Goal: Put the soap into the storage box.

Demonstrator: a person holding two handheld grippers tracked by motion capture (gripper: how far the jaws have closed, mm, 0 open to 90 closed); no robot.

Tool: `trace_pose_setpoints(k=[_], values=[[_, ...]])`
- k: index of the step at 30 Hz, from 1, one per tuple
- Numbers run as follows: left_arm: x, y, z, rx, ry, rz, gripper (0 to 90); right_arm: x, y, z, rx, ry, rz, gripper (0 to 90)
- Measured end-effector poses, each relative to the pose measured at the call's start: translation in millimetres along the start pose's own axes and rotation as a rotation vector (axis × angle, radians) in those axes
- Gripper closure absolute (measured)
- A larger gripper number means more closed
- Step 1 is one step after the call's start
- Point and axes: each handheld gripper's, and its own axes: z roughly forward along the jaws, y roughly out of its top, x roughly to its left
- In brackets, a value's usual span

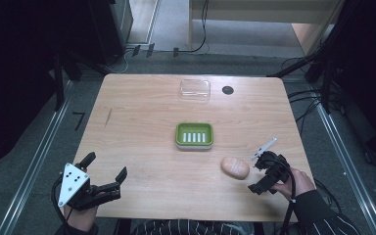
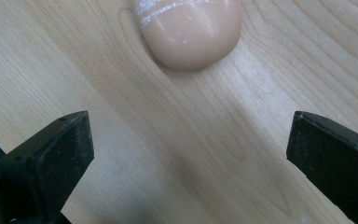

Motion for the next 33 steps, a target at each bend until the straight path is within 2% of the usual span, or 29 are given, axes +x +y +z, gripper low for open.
trace_pose_setpoints(k=[17,33], values=[[-0.1,-0.7,-1.3,0.003,-0.004,0.001,0.0,-7.2,20.5,3.6,0.027,0.004,-0.046,1.1],[-0.5,-0.7,-1.3,0.003,-0.002,0.004,0.0,-6.5,42.0,3.9,0.014,-0.001,-0.090,1.5]])
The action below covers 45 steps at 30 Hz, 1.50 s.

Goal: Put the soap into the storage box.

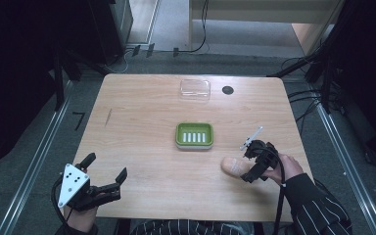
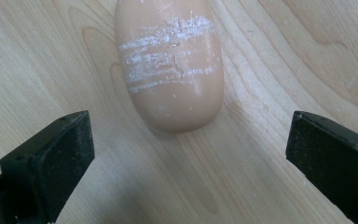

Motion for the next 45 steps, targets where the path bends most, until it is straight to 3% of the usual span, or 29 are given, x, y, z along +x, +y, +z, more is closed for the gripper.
trace_pose_setpoints(k=[24,35,45], values=[[0.0,-0.3,0.2,0.002,-0.003,-0.001,0.0,-2.6,30.6,7.4,0.029,0.001,-0.080,2.2],[0.4,-0.3,0.2,0.004,-0.005,-0.007,0.0,-2.7,40.1,15.3,0.061,0.027,-0.103,3.9],[0.5,-0.3,0.8,0.008,-0.009,-0.007,0.0,3.2,47.1,27.8,0.098,0.018,-0.138,14.4]])
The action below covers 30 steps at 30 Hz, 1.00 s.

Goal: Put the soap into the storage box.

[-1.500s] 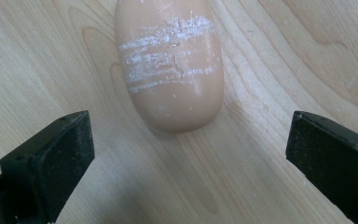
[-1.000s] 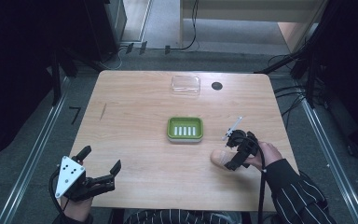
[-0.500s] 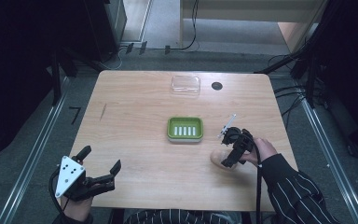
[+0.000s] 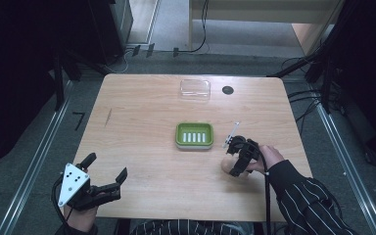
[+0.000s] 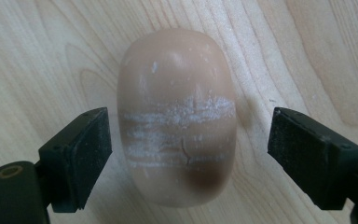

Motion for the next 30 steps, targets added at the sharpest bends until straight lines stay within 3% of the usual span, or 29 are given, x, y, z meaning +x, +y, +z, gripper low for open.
trace_pose_setpoints(k=[9,15,30], values=[[0.0,-0.1,-0.5,-0.002,0.001,-0.001,0.0,4.6,6.4,8.8,0.053,-0.017,-0.028,24.3],[-0.3,0.0,-0.5,0.000,0.001,0.003,0.0,5.5,6.1,9.5,0.054,-0.006,-0.031,30.1],[-0.4,0.0,-0.8,0.000,0.003,0.003,0.0,8.6,6.6,13.2,0.071,-0.032,-0.008,33.5]])
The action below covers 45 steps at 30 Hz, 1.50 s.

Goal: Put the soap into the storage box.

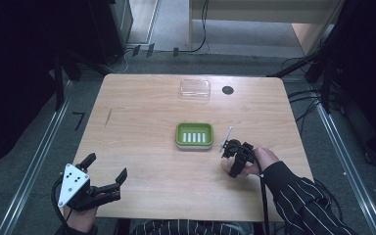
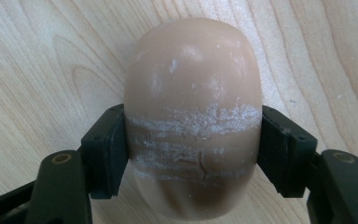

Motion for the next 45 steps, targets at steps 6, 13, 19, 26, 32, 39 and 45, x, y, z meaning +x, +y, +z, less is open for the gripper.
trace_pose_setpoints(k=[6,13,19,26,32,39,45], values=[[-0.3,0.0,-0.1,0.000,0.000,0.000,0.0,0.8,0.2,-0.2,0.003,-0.003,0.000,33.7],[-0.6,0.0,0.2,0.005,-0.002,0.008,0.0,-0.6,0.1,-2.2,0.005,-0.006,-0.020,33.8],[-0.5,0.1,0.1,0.006,-0.003,0.009,0.0,-2.4,-1.4,-6.0,0.002,-0.007,-0.032,33.8],[-0.7,0.1,0.3,0.008,-0.003,0.011,0.0,-5.5,0.0,-11.6,-0.008,-0.019,-0.051,33.8],[-0.4,-0.1,0.2,0.005,-0.004,0.010,0.0,-9.0,4.3,-14.8,-0.006,-0.022,-0.068,33.8],[-0.5,0.0,0.1,0.007,-0.004,0.012,0.0,-11.1,8.6,-19.0,-0.006,-0.026,-0.087,33.8],[-0.5,0.1,0.3,0.010,-0.004,0.013,0.0,-13.7,12.8,-24.5,-0.014,-0.036,-0.101,33.8]])
